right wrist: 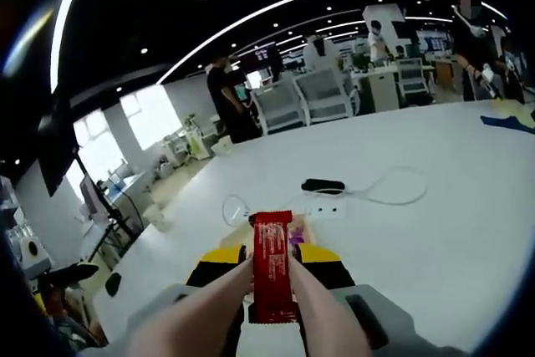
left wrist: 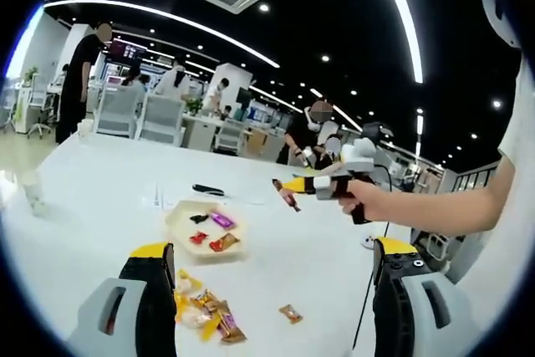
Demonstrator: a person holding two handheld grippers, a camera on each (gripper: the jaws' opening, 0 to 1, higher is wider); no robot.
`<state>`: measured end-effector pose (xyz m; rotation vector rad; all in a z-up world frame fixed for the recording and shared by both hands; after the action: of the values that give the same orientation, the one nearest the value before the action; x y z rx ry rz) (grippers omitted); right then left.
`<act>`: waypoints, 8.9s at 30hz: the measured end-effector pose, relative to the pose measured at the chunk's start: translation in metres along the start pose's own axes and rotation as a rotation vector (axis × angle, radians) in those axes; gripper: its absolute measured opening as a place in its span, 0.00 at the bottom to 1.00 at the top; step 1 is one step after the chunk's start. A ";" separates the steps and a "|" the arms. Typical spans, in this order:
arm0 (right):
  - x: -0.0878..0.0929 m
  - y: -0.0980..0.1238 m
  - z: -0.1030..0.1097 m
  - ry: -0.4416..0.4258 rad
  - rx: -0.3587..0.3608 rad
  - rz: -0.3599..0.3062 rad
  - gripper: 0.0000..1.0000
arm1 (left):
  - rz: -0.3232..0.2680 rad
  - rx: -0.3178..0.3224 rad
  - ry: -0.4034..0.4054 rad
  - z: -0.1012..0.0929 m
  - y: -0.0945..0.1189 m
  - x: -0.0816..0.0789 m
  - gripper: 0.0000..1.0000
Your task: Place the target food into the container with the food tongs after gripping and lifting it, then release it inside without dropping or visibly crushing the food.
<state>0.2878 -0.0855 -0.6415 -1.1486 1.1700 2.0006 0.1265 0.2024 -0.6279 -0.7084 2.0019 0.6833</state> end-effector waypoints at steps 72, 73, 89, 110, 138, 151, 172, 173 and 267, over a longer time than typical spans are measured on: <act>-0.041 -0.069 0.034 0.195 -0.108 0.001 0.27 | -0.057 -0.109 0.036 0.023 0.021 -0.004 0.97; -0.038 -0.066 0.030 0.174 -0.100 0.003 0.27 | -0.054 -0.109 0.042 0.023 0.020 -0.003 0.97; -0.006 -0.023 0.008 0.105 -0.041 0.010 0.27 | -0.037 -0.058 0.047 0.013 0.005 0.001 0.98; 0.027 -0.004 0.002 0.065 -0.062 0.050 0.28 | -0.023 -0.138 -0.023 0.023 0.016 -0.008 0.99; 0.096 0.024 0.053 0.042 0.020 0.091 0.28 | 0.046 0.055 -0.058 0.039 0.006 0.019 0.99; 0.136 0.034 0.067 0.012 0.016 0.159 0.27 | 0.040 0.009 -0.019 0.050 0.011 0.029 0.99; 0.177 0.055 0.088 0.022 0.079 0.262 0.27 | 0.064 0.057 -0.040 0.050 -0.013 0.027 0.99; 0.178 0.055 0.089 0.022 0.080 0.264 0.27 | 0.063 0.057 -0.043 0.049 -0.013 0.028 0.99; 0.206 0.026 0.090 0.144 0.058 0.412 0.16 | 0.065 0.019 0.048 0.051 -0.003 0.038 0.91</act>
<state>0.1320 -0.0115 -0.7879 -1.1046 1.6370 2.1887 0.1395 0.2279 -0.6851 -0.6568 2.0807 0.6897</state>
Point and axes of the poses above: the point that each gripper's makers call its tool centre point, and the gripper's own axes: y roughly backward along the fingers, z roughly to its left, x roughly out of its underside, the point moved 8 cm from there along y, roughly backward along the fingers, and after that the axes turned 6 degrees about y, right-handed, at the moved point
